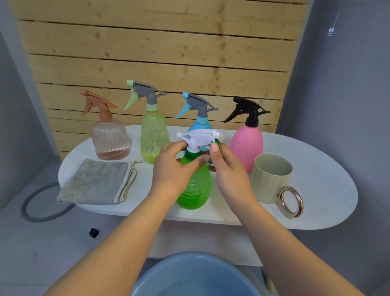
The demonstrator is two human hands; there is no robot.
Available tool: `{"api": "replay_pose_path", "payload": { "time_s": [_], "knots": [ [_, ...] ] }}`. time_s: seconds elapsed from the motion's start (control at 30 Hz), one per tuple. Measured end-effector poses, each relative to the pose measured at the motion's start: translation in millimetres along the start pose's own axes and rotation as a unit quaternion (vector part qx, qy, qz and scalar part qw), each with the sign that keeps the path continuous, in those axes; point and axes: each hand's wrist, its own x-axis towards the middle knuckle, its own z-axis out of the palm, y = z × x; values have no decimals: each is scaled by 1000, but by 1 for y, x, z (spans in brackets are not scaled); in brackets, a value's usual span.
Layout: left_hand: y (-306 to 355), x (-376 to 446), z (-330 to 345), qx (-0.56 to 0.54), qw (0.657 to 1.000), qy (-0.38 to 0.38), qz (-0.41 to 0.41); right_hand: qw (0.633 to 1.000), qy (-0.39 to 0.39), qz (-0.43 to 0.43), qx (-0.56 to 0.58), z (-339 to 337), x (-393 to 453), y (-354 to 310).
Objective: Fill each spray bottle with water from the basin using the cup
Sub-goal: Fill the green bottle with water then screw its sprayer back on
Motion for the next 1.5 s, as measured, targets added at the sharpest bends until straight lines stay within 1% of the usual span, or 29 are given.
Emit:
{"api": "replay_pose_path", "payload": {
  "time_s": [0.13,0.23,0.33,0.37,0.43,0.47,0.53,0.6,0.7,0.77,0.87,0.97,1.07,1.13,1.2,1.27,1.33,1.43,1.5],
  "knots": [
    [4,1,-2,-30,998,44,-36,1000,-4,4,-7,-2,1,2],
    [5,0,-2,-23,998,53,-40,999,-31,33,13,-7,-1,6],
    [7,0,-3,-20,997,53,-57,996,-58,59,-24,-7,-1,14],
    [7,0,-3,-12,997,52,-61,996,-62,64,-16,-7,-1,17],
    [7,0,-3,2,996,51,-68,992,-60,96,54,-4,-1,23],
    [8,-1,-3,5,996,53,-68,990,-58,106,70,-2,-2,27],
    [8,-2,-2,11,996,60,-59,993,-54,102,15,6,-6,35],
    [8,-2,-2,13,998,54,-43,995,-43,80,-39,13,-8,41],
    [5,0,-5,24,1000,15,-14,996,-42,62,-58,11,-3,40],
    [1,4,-8,25,1000,-10,-5,994,-66,66,-52,7,3,40],
    [-5,10,-12,-5,999,-44,-3,991,-106,86,-16,1,10,42],
    [-9,12,-14,-31,997,-66,-5,987,-131,96,-20,-3,14,42],
    [-15,8,-7,-4,997,-69,-19,987,-133,71,-50,-3,13,40],
    [-16,4,-4,6,998,-54,-25,983,-164,72,-32,-5,12,40],
    [-15,4,-6,-26,998,-26,-56,973,-212,89,0,-12,13,37],
    [-14,5,-12,-65,995,-19,-77,965,-238,105,21,-22,14,36],
    [-18,5,-15,-71,995,-26,-70,970,-217,108,21,-31,15,36],
    [-28,-4,-16,-21,996,-60,-62,982,-150,108,-33,-34,15,39],
    [-34,-13,-15,17,993,-79,-82,981,-156,97,-55,-28,14,41]
  ]
}}
